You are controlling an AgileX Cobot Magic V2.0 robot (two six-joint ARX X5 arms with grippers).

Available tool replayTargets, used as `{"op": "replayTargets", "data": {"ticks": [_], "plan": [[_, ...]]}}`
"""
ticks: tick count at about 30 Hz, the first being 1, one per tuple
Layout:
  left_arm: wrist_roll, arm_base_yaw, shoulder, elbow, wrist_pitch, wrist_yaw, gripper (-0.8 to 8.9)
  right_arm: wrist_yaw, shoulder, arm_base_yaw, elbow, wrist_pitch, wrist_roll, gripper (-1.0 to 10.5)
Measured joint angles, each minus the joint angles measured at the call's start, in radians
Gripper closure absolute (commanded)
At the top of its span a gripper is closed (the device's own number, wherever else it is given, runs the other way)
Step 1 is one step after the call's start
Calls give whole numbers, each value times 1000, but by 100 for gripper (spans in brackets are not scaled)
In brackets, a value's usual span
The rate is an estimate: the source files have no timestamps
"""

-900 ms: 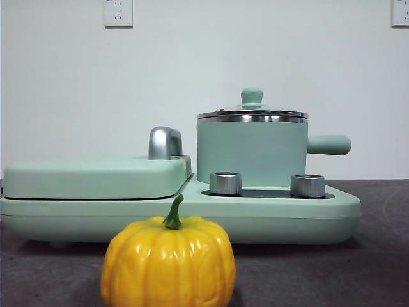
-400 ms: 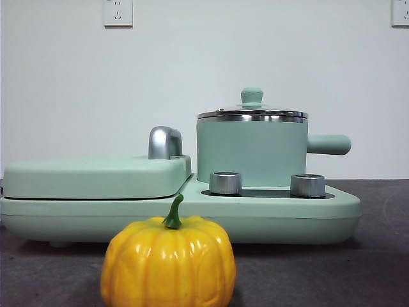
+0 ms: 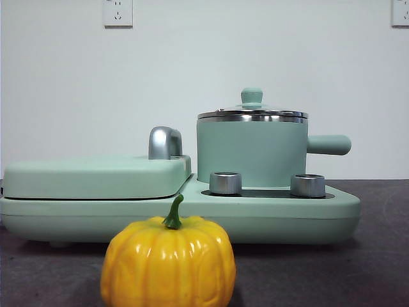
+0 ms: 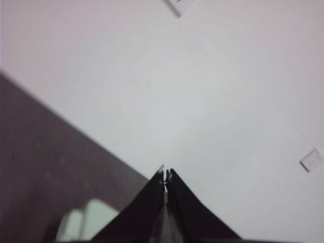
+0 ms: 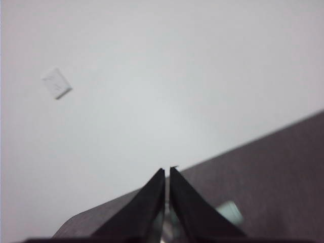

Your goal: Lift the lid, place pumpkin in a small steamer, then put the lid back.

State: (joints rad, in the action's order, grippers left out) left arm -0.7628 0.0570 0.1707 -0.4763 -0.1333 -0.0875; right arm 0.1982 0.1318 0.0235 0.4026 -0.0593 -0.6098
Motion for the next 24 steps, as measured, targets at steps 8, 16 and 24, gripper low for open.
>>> {"op": "replayTargets", "data": {"ticks": [8,16,24], "plan": [[224,0,159,-206,-62,-71,803,65,185,0,208,-75,187,935],[446,0,311,-298,-143,-107,803,177,390,0,367,-194,430,935],[568,14,492,-352,-170,-259,803,200,555,33,428,-237,646,935]]}}
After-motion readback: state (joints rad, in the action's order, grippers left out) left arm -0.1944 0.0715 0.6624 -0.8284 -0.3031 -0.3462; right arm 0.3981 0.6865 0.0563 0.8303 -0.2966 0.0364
